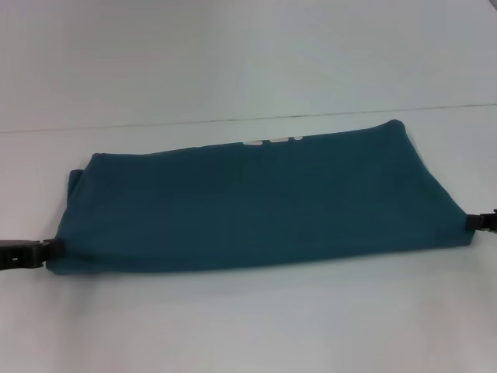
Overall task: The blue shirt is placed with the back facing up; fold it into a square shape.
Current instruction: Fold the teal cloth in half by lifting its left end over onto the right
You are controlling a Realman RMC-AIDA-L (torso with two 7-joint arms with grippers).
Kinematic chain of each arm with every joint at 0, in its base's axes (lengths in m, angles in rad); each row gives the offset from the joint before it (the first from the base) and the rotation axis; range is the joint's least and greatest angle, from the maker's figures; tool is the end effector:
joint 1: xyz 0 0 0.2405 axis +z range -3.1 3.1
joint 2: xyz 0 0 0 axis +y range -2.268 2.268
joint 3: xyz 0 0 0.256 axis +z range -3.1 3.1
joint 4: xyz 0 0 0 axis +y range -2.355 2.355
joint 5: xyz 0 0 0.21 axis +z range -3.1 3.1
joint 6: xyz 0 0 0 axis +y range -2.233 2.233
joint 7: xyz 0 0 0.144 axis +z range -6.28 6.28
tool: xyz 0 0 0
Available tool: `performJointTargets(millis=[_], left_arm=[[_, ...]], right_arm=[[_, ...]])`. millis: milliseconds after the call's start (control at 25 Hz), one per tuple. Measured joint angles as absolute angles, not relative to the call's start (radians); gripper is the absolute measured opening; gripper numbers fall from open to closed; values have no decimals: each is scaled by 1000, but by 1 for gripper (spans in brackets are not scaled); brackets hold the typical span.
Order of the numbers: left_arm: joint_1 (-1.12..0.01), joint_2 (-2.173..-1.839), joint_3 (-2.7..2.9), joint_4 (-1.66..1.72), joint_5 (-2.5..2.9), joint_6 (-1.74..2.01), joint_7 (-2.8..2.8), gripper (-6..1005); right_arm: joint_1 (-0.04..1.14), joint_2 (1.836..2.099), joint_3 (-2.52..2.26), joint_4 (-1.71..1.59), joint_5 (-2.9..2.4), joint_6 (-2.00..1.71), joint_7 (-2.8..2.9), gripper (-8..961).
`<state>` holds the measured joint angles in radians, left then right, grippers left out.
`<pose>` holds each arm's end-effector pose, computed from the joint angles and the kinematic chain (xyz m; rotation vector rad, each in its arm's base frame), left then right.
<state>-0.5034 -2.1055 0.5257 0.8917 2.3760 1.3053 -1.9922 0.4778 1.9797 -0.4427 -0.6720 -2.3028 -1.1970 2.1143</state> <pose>-0.3260 0.3490 0.0461 -2.2069 -1.3126 -0.3227 0.3764 0.3414 0.0730 -1.8979 1.5957 0.4509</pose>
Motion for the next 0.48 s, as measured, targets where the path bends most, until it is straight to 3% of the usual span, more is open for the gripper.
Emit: performJointTargets(millis=[480], left_arm=[[-502, -2097, 517, 902, 2384, 1302, -1990, 14]], right_arm=[[466, 1985, -442, -669, -2292, -1211, 2112, 42]])
